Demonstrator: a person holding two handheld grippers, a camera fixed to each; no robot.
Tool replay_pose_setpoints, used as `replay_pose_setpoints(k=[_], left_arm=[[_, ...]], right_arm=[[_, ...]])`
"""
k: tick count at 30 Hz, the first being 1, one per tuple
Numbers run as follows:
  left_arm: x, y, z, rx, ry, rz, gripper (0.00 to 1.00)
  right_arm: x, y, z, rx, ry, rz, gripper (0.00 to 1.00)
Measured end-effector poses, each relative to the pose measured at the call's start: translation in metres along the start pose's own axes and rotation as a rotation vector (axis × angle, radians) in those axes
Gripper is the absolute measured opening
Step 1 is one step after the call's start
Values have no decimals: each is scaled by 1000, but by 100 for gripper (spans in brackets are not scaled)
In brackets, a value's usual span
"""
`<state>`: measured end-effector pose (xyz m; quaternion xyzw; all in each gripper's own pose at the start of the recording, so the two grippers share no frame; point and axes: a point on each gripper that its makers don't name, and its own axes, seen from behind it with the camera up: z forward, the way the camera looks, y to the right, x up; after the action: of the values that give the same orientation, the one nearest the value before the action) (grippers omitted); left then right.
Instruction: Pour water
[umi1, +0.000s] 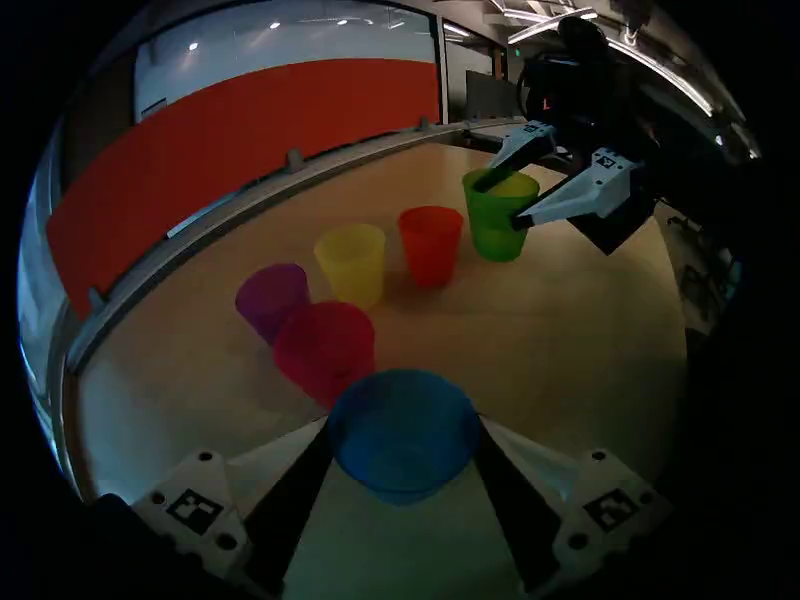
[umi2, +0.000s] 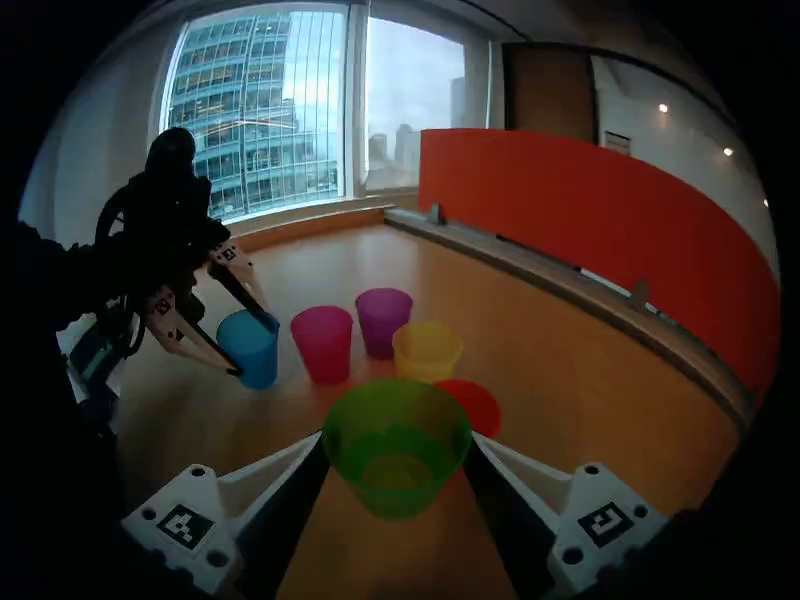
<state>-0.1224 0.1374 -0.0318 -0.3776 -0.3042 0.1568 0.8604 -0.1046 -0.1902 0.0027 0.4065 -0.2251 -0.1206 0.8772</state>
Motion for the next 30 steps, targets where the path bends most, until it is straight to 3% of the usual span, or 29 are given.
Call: replay_pose_setpoints(k=[17, 30], left_arm=[[-6, 0, 11, -14, -11, -11, 90], [-12, 0, 7, -18, -9, -27, 90]], right_arm=[[-11, 0, 6, 3, -18, 9, 91], [-22, -1, 8, -1, -37, 14, 91]])
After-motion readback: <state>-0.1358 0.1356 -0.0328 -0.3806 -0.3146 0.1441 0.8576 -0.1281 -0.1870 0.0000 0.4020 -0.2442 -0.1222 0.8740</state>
